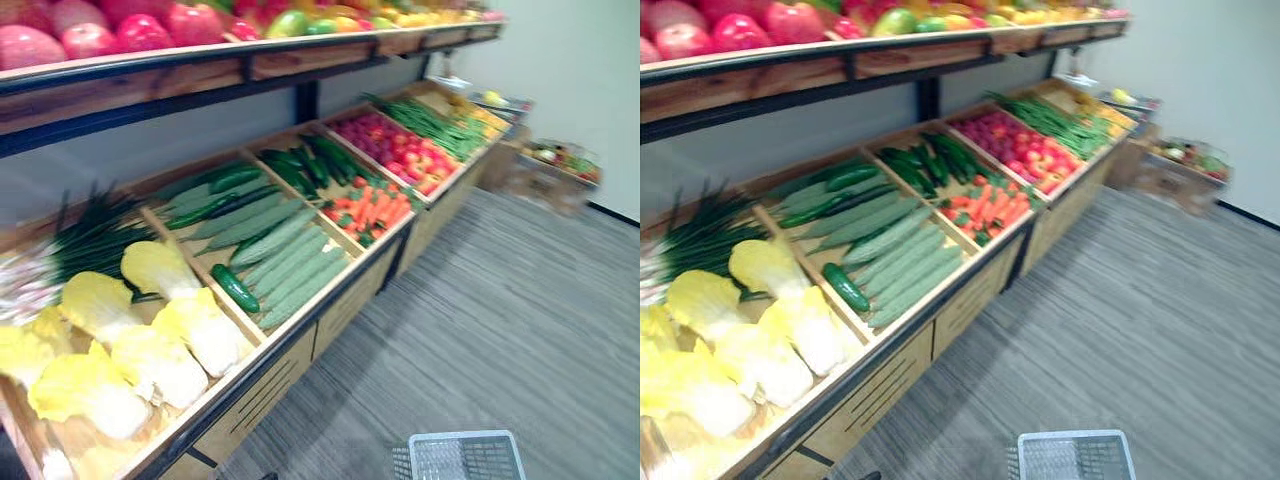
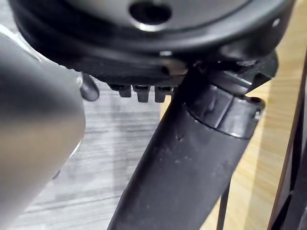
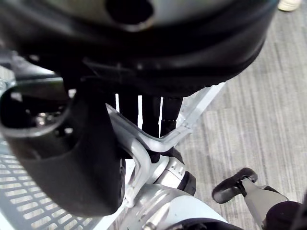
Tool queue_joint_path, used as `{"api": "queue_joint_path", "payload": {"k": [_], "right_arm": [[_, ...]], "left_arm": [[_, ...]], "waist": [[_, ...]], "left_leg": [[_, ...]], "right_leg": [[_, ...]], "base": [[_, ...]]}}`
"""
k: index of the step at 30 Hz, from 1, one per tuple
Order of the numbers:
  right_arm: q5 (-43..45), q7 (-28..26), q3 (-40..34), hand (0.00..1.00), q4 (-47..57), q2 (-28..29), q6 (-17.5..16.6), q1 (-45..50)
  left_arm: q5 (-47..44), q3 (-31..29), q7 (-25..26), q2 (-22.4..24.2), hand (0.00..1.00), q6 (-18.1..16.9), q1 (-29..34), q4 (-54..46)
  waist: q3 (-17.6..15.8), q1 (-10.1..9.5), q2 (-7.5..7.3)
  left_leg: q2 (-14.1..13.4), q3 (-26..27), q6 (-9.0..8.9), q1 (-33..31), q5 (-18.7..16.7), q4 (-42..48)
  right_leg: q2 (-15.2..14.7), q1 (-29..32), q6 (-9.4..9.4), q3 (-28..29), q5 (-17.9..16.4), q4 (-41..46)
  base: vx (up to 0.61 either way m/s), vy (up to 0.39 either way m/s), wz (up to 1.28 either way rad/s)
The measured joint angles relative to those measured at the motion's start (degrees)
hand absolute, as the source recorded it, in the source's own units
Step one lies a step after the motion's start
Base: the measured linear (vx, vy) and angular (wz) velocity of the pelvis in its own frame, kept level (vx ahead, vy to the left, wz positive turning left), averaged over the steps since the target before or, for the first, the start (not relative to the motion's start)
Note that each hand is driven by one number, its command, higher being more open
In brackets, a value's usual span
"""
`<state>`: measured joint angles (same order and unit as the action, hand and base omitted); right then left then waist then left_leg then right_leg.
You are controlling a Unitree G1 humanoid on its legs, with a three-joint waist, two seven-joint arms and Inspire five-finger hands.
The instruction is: Pick vegetable in the basket
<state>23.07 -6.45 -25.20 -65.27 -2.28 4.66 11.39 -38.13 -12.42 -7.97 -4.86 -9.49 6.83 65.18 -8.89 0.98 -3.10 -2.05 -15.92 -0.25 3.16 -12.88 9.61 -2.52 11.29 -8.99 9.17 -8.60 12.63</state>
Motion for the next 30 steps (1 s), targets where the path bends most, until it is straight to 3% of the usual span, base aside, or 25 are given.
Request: {"api": "queue_joint_path", "payload": {"k": [1, 2, 3, 5, 6, 8, 12, 14, 16, 18, 22, 25, 30], "right_arm": [[-0.29, 0.05, 0.66, 0.0, -0.05, 0.25, 0.0, 0.08], [-0.47, 0.36, 1.67, 0.0, -0.09, -0.43, 0.19, -0.17], [-0.56, 0.41, 1.72, 0.0, 0.43, -1.17, 0.18, -0.34], [-0.66, 0.44, 2.57, 0.0, 0.97, -1.9, 0.21, -0.73], [-1.3, 0.46, 3.04, 0.0, 1.28, -2.33, 0.48, -1.05], [-3.16, 0.46, 3.82, 0.0, 1.62, -2.57, 1.1, -1.6], [-4.97, 0.3, 3.16, 0.0, 0.99, -2.01, 1.16, -2.63], [-4.93, 0.1, 1.8, 0.0, 0.44, -1.69, 1.2, -3.0], [-4.64, 0.17, 0.87, 0.0, -0.65, -1.68, 1.19, -2.95], [-4.06, 0.28, -0.43, 0.0, -0.94, -1.62, 1.42, -2.46], [-2.8, 0.31, 0.18, 0.0, -0.78, -1.79, 1.03, -1.83], [-2.75, 0.35, 2.73, 0.0, -0.74, -1.96, 0.79, -1.95], [-2.74, 0.44, 2.81, 0.0, -0.77, -2.12, 0.89, -1.45]], "left_arm": [[-0.05, -0.36, 0.04, -0.38, 1.0, 0.09, 0.25, -0.21], [-0.09, -0.95, 0.31, 0.14, 1.0, 0.6, 0.44, -0.25], [0.01, -1.72, -0.62, 1.07, 1.0, 1.05, 0.84, -0.91], [0.58, -2.56, -0.88, 2.04, 1.0, 0.99, 0.61, -1.1], [0.64, -3.14, -0.86, 2.47, 1.0, 0.96, 0.7, -1.23], [0.42, -4.88, -0.93, 2.98, 1.0, 0.92, 0.74, -1.41], [-1.06, -3.09, -1.28, 2.41, 1.0, 0.81, 0.65, -1.36], [-2.4, 0.04, -1.28, 1.13, 1.0, 0.72, 0.54, -0.84], [-2.18, 3.4, -1.41, -0.05, 1.0, 0.02, 0.16, -0.73], [-2.01, 4.52, -1.24, -0.59, 1.0, -0.43, -0.67, -0.11], [-4.6, 4.68, 0.4, -0.73, 1.0, -1.95, -0.34, 0.4], [-6.53, 3.54, 4.23, -0.9, 1.0, -4.27, 0.17, 1.46], [-13.18, -5.86, 14.57, 0.65, 1.0, -12.01, 2.88, 1.44]], "waist": [[0.47, -0.09, -0.92], [1.1, -0.7, 0.27], [1.8, -0.68, 1.45], [2.4, -0.67, 2.79], [2.47, -0.68, 3.05], [2.51, -0.75, 3.01], [3.26, -0.49, 2.1], [4.07, 0.28, 1.4], [5.12, 1.95, 0.77], [5.18, 2.54, 0.91], [5.11, 2.16, 0.93], [4.93, 1.83, 0.07], [4.69, 1.66, 0.5]], "left_leg": [[0.35, -1.12, -1.01, -0.22, -1.43, 1.75], [-1.73, -0.98, -2.58, -0.24, -3.13, 4.33], [-3.49, 0.95, -2.94, -0.19, -2.97, 4.37], [-5.33, 1.28, -4.82, 0.44, -1.92, 2.58], [-6.4, 1.46, -5.92, 1.32, -0.53, 0.88], [-7.12, 3.26, -6.35, 2.71, 2.4, -1.23], [-7.46, 9.11, -7.05, 1.74, 6.17, -3.42], [-6.94, 12.85, -6.08, 0.91, 9.22, -5.66], [-6.53, 20.79, -4.21, 0.41, 12.97, -10.3], [-6.41, 27.2, -3.9, -0.28, 13.4, -10.48], [-5.92, 26.12, -4.8, -0.44, 14.44, -12.53], [-4.37, 24.78, -4.74, -1.53, 16.59, -14.88], [-4.05, 23.58, -4.51, -2.31, 17.46, -15.04]], "right_leg": [[-0.27, -0.52, -0.74, 0.66, 5.05, -0.78], [1.43, -1.67, 3.08, -1.81, 6.87, 1.18], [2.08, -2.33, 4.79, -4.83, 4.52, 2.87], [2.72, -3.28, 5.92, -7.78, 2.64, 4.19], [3.08, -4.38, 6.58, -9.58, 1.9, 4.41], [3.09, -6.31, 7.67, -10.67, 0.9, 4.89], [1.65, -7.18, 8.18, -14.11, -0.74, 4.91], [0.3, -8.2, 8.18, -17.61, -0.74, 3.1], [-1.05, -9.54, 8.22, -23.74, -0.71, 1.32], [-1.32, -10.92, 8.22, -27.4, -0.71, 0.96], [-0.57, -12.04, 8.17, -24.33, -0.74, 0.83], [-1.31, -11.99, 7.57, -24.25, -1.84, -2.03], [-1.52, -12.18, 6.93, -25.04, -1.94, -2.27]], "base": [[0.31, -0.413, 0.89], [0.33, -0.386, 1.07], [0.33, -0.368, 1.04], [0.24, -0.289, 0.94], [0.3, -0.375, 1.02], [0.25, -0.289, 0.82], [0.11, -0.119, 0.65], [0.03, -0.078, 1.01], [0.0, -0.037, 1.37], [-0.03, 0.03, 1.26], [-0.06, 0.064, 0.79], [-0.12, 0.01, 0.21], [-0.1, 0.016, 0.14]]}}
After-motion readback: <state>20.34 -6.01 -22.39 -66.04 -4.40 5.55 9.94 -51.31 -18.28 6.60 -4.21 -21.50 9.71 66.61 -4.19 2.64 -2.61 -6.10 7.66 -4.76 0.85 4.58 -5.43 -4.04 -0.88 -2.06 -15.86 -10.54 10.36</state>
